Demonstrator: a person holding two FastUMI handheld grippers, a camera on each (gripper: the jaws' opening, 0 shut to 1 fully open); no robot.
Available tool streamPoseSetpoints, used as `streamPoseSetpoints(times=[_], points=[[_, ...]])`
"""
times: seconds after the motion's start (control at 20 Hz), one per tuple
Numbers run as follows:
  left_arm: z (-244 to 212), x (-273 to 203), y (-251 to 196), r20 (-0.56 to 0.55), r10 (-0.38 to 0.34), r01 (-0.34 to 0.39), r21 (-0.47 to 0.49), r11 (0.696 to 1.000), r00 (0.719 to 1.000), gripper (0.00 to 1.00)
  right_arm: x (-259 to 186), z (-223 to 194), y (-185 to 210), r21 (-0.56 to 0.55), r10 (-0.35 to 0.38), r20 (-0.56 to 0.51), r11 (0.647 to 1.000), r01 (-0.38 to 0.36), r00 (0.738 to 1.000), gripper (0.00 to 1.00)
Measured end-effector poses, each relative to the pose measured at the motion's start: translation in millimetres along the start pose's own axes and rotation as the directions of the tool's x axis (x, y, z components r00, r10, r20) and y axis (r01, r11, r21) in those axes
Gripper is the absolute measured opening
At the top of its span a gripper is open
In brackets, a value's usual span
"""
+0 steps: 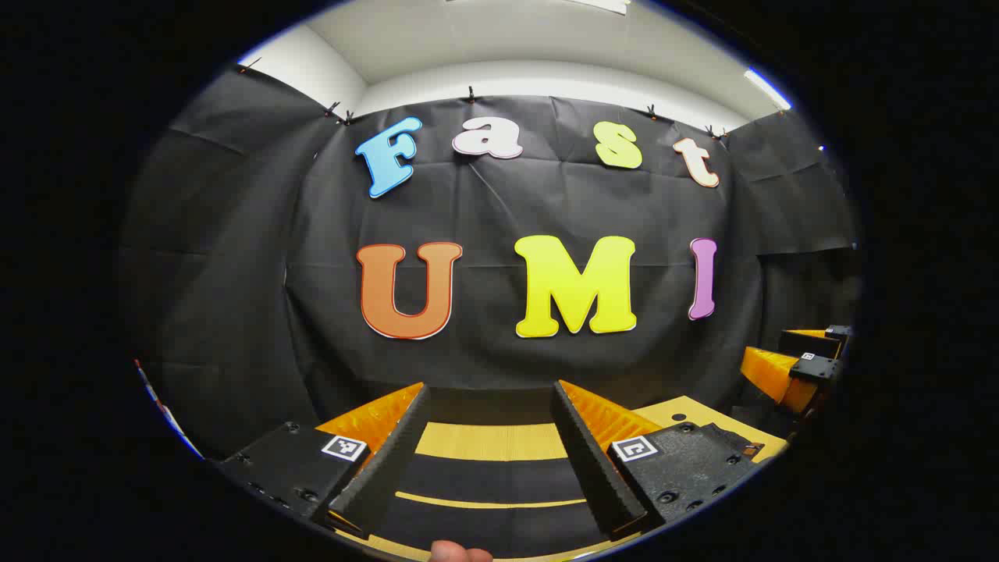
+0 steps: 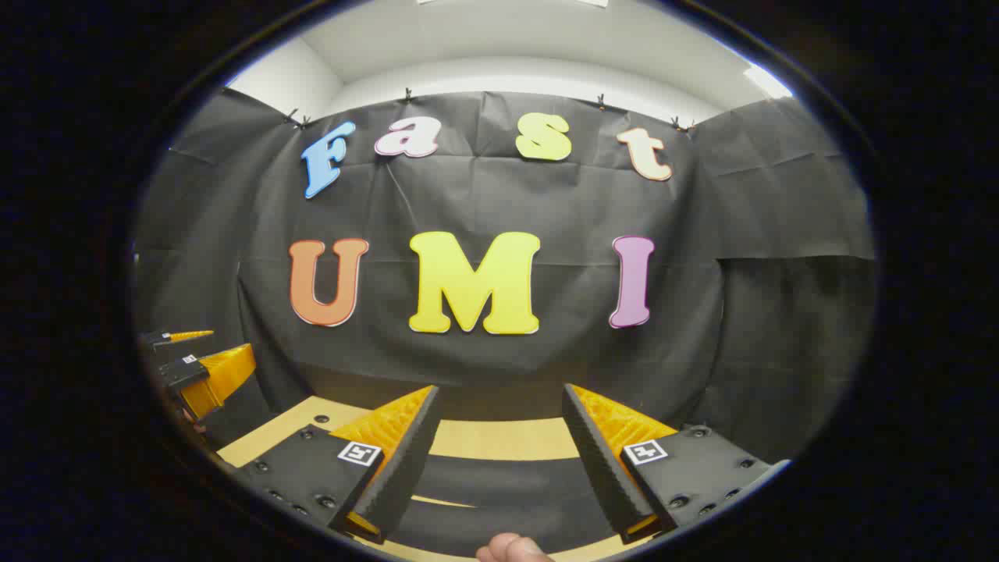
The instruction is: Grasp the waist and the cuffs of the jeans and fold them to make the two legs overlap; first hold the waist and fold one-third of the jeans toward the cuffs, then hold the cuffs and fold the remaining one-third in the same direction to finish folding.
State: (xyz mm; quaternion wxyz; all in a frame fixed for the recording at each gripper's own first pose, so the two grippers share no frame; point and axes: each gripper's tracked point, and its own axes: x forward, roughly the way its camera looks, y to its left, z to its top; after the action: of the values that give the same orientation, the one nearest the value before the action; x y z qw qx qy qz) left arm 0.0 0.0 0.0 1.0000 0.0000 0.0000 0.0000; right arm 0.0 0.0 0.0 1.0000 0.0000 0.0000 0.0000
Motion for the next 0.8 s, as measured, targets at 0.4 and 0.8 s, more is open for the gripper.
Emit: streamPoseSetpoints(times=[0.4, 0.8], points=[[1, 4, 1, 0.001, 0.0, 0.0, 0.008, 1.0, 1.0, 0.98, 4, 5, -4, -0.008, 0.006, 0.005, 1.0, -0.006, 1.0, 0.94], [-4, 6, -1, -0.006, -0.002, 0.002, 0.015, 1.0, 1.0, 0.98, 5, 0, -11, -0.007, 0.024, -0.004, 1.0, -0.024, 1.0, 0.94]])
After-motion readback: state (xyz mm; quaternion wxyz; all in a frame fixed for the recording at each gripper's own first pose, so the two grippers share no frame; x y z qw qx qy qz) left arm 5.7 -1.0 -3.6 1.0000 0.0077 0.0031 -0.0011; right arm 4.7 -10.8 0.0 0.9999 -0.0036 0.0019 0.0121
